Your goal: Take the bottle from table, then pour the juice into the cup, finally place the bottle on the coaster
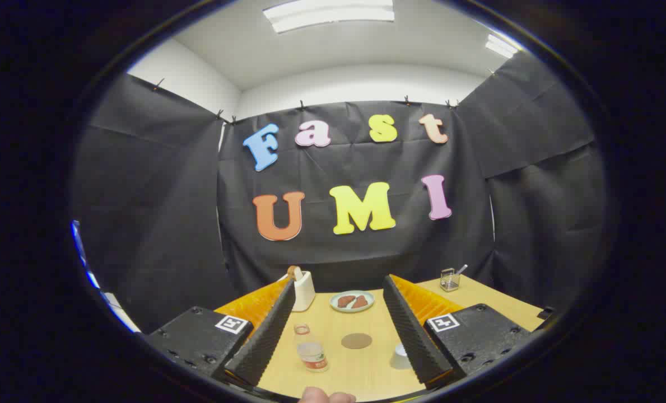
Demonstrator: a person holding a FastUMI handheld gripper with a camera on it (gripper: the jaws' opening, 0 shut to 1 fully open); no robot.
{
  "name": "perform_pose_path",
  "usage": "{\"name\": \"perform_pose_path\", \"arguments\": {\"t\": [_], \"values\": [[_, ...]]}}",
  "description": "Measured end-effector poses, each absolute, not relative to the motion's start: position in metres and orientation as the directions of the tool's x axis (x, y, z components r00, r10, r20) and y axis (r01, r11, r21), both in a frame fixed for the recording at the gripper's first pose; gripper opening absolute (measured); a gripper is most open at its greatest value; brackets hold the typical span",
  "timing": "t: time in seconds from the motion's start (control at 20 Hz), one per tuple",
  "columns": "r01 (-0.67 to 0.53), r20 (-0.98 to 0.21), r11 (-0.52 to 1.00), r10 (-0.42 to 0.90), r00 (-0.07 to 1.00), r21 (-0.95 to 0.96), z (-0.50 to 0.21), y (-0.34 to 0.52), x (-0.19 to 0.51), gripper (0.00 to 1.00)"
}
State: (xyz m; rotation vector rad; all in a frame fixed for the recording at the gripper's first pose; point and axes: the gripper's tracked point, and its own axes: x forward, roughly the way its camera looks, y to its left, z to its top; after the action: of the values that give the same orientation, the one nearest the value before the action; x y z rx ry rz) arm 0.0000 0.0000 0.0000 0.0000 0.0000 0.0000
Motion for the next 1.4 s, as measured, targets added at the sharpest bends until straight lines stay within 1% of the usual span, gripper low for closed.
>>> {"name": "perform_pose_path", "arguments": {"t": [0.5, 0.95, 1.3, 1.4], "values": [[-0.04, 0.021, 0.998, 0.041, 0.999, -0.04, 0.009, 0.022, -0.015, 1.0], [-0.053, 0.002, 0.998, 0.053, 0.999, -0.037, -0.001, 0.029, -0.015, 1.0], [-0.071, -0.037, 0.997, 0.07, 0.997, -0.035, -0.032, 0.038, -0.008, 1.0], [-0.093, -0.055, 0.994, 0.091, 0.994, -0.048, -0.048, 0.046, -0.007, 1.0]]}}
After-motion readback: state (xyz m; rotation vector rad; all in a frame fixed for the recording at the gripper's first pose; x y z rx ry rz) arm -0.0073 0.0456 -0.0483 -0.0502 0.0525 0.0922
